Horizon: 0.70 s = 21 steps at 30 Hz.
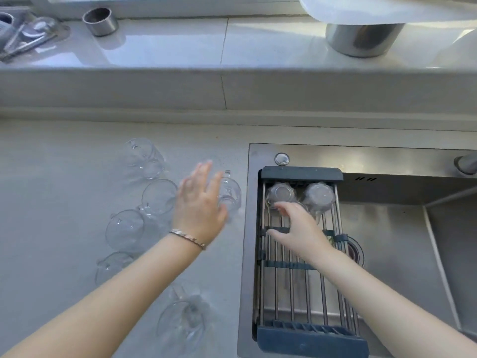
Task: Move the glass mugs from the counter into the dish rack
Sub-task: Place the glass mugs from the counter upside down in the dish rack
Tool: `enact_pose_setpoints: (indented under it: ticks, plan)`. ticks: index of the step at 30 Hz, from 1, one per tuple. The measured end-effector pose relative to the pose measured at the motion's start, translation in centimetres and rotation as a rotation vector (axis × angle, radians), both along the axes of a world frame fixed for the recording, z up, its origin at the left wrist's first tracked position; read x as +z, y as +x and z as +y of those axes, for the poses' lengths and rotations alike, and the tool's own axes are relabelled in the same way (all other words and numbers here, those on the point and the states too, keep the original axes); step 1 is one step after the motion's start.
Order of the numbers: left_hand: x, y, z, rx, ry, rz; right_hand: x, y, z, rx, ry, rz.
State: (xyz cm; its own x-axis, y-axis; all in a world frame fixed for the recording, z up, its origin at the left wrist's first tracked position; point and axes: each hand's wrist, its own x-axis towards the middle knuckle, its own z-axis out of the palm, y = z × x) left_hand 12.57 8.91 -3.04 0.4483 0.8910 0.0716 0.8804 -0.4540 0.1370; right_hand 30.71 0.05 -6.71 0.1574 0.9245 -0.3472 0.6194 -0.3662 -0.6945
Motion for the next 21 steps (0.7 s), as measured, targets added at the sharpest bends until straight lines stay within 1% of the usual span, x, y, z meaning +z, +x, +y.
enact_pose_setpoints:
  ticks: [3, 4, 6, 9, 13, 15, 17, 19, 21]
  plan:
    - [0.8, -4.2, 1.9, 0.3, -0.286, 0.213, -1.1, -4.3, 2.7, -0.074, -0.026, 0.164]
    - [0.7, -5.2, 2.5, 0.352, -0.348, 0.264, -1.5, -5.6, 3.5, -0.12, -0.023, 0.226]
    - [0.4, -6.5, 3.4, 0.389, -0.415, 0.279, -2.3, -7.8, 4.9, -0.235, 0.023, 0.313]
    - [-0.2, -7.3, 4.1, 0.369, -0.458, 0.222, -2.8, -9.5, 5.4, -0.373, 0.09, 0.344]
    - [0.3, -7.1, 3.2, 0.317, -0.386, 0.162, -2.0, -8.3, 3.1, -0.382, 0.083, 0.383]
    - [0.7, -6.5, 2.0, 0.28, -0.38, 0.102, -1.0, -6.7, 0.8, -0.358, 0.068, 0.338]
    - [1.1, -5.6, 0.5, 0.276, -0.409, -0.012, 0.1, -4.5, -1.9, -0.332, 0.021, 0.272]
    - [1.5, -4.7, -1.1, 0.273, -0.442, -0.146, 0.9, -2.3, -4.5, -0.323, -0.061, 0.201]
    - [1.7, -4.0, -2.6, 0.242, -0.46, -0.223, 0.9, -0.3, -6.1, -0.312, -0.15, 0.092]
